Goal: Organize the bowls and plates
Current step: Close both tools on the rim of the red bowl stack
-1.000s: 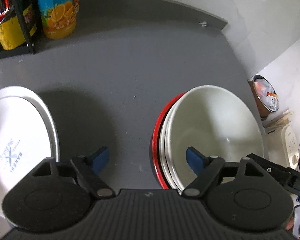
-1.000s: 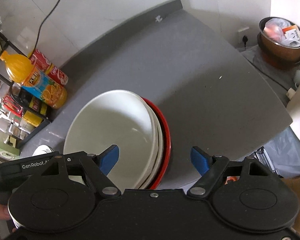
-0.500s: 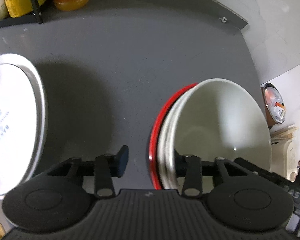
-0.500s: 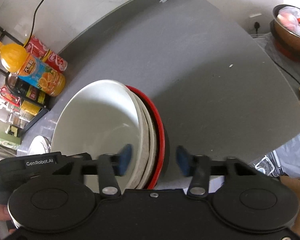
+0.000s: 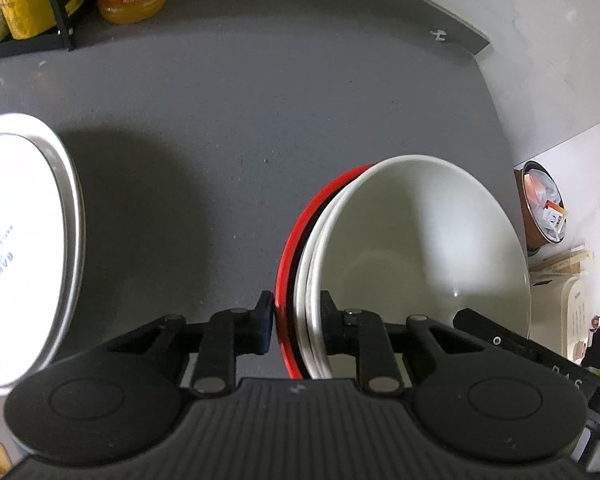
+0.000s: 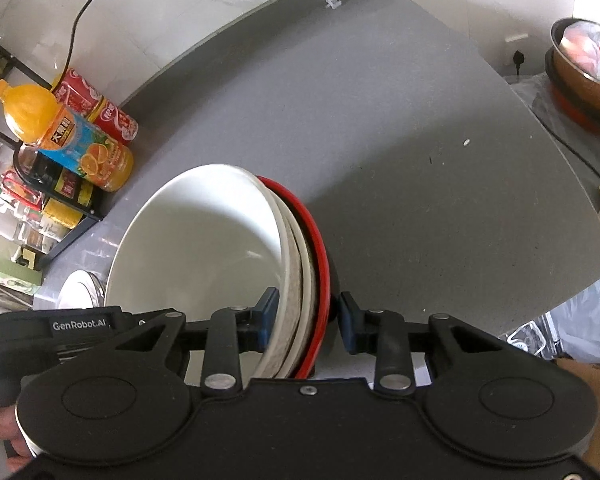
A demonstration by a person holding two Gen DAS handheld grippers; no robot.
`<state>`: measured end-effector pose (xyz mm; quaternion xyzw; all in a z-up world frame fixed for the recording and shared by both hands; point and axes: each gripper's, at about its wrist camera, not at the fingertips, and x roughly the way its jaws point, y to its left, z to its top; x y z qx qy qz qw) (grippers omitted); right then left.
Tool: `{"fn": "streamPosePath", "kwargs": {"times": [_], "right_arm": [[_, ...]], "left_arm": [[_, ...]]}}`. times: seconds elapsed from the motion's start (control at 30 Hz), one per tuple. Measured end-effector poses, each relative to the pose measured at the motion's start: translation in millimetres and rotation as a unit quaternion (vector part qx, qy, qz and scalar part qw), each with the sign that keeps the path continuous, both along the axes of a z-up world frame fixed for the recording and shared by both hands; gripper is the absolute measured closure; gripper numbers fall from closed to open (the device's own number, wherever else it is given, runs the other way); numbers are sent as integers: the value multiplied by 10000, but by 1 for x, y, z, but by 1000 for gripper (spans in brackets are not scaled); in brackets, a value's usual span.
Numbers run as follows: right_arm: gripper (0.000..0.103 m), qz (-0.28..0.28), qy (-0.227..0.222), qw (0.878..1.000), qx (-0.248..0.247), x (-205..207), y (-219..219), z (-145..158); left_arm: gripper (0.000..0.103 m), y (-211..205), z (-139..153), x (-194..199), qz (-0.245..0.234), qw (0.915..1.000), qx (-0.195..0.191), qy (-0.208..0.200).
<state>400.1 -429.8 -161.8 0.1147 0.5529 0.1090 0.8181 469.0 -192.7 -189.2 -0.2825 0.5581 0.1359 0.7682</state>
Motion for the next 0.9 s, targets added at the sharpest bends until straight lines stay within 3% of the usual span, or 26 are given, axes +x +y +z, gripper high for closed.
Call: {"fn": "streamPosePath", "kwargs": {"times": [0.9], "right_arm": [[72,-249,-781,9966,-22,-41,86,58]], "left_arm": [[82,80,48,-58,-240,9971,-122,-708]]}}
